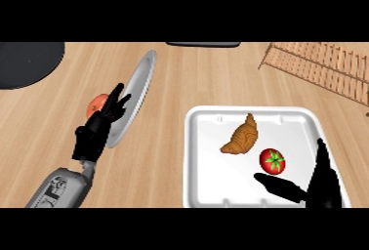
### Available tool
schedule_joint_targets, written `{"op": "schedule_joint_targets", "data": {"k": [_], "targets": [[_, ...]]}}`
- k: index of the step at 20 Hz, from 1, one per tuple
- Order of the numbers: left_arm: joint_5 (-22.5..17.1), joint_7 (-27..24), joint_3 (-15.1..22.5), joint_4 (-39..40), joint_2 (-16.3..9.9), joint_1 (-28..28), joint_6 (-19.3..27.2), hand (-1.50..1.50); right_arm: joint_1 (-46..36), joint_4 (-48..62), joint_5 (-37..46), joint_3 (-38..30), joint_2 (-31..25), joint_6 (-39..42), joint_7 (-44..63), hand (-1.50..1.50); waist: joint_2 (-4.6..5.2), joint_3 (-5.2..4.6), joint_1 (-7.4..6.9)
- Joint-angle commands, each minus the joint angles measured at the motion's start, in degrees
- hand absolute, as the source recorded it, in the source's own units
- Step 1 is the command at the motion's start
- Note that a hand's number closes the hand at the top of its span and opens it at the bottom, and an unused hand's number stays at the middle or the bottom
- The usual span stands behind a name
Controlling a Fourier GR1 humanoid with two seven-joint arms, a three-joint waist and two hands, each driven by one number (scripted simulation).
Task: Pick the croissant from the tray and place it in the tiered shelf
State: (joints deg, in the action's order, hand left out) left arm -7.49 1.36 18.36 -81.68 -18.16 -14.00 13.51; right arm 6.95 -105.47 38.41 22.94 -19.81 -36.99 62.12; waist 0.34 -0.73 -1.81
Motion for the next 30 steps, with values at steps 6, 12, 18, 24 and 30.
{"op": "schedule_joint_targets", "data": {"k": [6,12,18,24,30], "targets": [[0.06,-0.66,-1.12,0.76,0.25,-0.09,-0.61,0.0,-16.87,-1.38,16.26,-1.61,11.04,19.7,23.05,-1.5,-0.4,0.38,0.97],[0.37,-2.14,-0.89,1.32,0.54,2.71,-1.15,0.0,-20.5,1.95,23.96,-4.66,19.5,24.31,23.16,-1.5,-0.47,0.47,1.48],[0.07,-2.94,-2.0,0.72,-0.06,2.97,-2.56,0.0,-23.7,4.69,23.27,-5.97,19.74,25.26,23.15,-1.5,-0.45,0.57,1.19],[0.25,-3.09,-2.0,1.93,0.92,3.28,-2.9,0.0,-25.51,9.31,21.97,-7.8,19.79,25.28,23.13,-1.5,-0.33,0.59,1.05],[1.16,-2.89,-2.75,2.73,1.51,2.37,-2.3,0.0,-24.8,11.65,21.99,-6.67,19.8,22.69,23.11,-1.5,-0.37,0.63,1.33]]}}
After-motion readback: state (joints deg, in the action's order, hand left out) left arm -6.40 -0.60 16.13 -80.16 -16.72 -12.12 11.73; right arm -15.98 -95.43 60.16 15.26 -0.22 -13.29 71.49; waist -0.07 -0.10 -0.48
